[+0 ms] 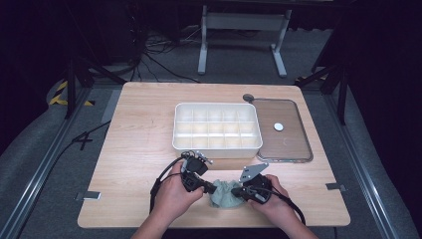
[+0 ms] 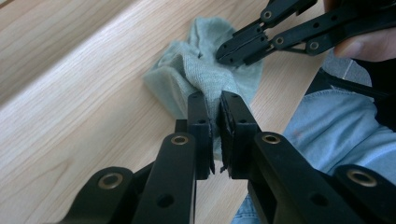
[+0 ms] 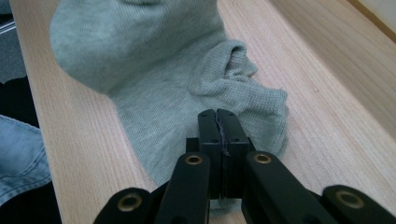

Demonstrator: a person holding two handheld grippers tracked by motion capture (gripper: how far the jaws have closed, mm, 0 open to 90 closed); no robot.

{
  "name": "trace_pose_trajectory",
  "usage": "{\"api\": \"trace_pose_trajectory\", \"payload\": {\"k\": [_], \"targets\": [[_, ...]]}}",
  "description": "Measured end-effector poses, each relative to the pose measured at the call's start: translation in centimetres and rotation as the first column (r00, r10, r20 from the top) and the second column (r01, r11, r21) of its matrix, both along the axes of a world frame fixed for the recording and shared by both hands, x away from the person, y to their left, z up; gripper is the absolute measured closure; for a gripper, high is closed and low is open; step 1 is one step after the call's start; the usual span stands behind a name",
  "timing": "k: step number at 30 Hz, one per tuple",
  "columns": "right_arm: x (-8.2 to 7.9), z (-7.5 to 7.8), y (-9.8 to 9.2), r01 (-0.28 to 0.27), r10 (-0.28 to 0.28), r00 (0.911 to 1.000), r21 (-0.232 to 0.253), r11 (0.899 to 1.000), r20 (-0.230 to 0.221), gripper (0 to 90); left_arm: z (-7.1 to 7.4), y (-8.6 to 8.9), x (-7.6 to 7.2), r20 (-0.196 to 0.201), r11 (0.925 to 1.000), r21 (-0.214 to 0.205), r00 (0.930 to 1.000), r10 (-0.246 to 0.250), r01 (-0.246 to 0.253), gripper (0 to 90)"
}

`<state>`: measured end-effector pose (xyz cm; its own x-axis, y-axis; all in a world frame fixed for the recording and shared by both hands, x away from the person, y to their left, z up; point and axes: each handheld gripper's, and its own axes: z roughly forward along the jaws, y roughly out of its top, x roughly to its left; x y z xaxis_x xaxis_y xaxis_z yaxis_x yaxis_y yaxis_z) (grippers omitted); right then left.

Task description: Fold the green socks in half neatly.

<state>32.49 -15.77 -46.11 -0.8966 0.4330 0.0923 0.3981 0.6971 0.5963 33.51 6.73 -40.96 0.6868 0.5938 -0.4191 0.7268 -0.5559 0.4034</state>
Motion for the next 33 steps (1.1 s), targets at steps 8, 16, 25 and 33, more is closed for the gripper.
{"api": "trace_pose_trajectory", "payload": {"k": [8, 16, 25, 33], "targets": [[0.0, -0.2, -0.2, 0.013, -0.013, 0.9999, 0.020, 1.000, -0.001, 90.0, -0.2, -2.0, 0.1, 0.006, 0.9993, 0.007, 0.9993, -0.037, 0.037, 83.5], [-0.1, -0.5, -0.3, -0.002, 0.002, 0.9999, 0.062, 0.998, -0.010, 90.0, -0.9, -3.7, 0.1, 0.014, 0.9966, 0.044, 0.9975, -0.070, 0.069, 83.6], [-0.9, 0.6, -1.8, 0.030, -0.030, 0.9995, 0.033, 0.999, 0.003, 90.0, -1.7, -4.2, 0.1, 0.011, 0.9960, 0.051, 0.9972, -0.075, 0.074, 83.7], [-0.5, -0.2, -2.2, 0.031, -0.030, 0.9993, 0.062, 0.998, -0.024, 90.0, -1.1, -4.8, -0.2, 0.032, 0.9965, 0.007, 0.9960, -0.083, 0.083, 84.0]]}}
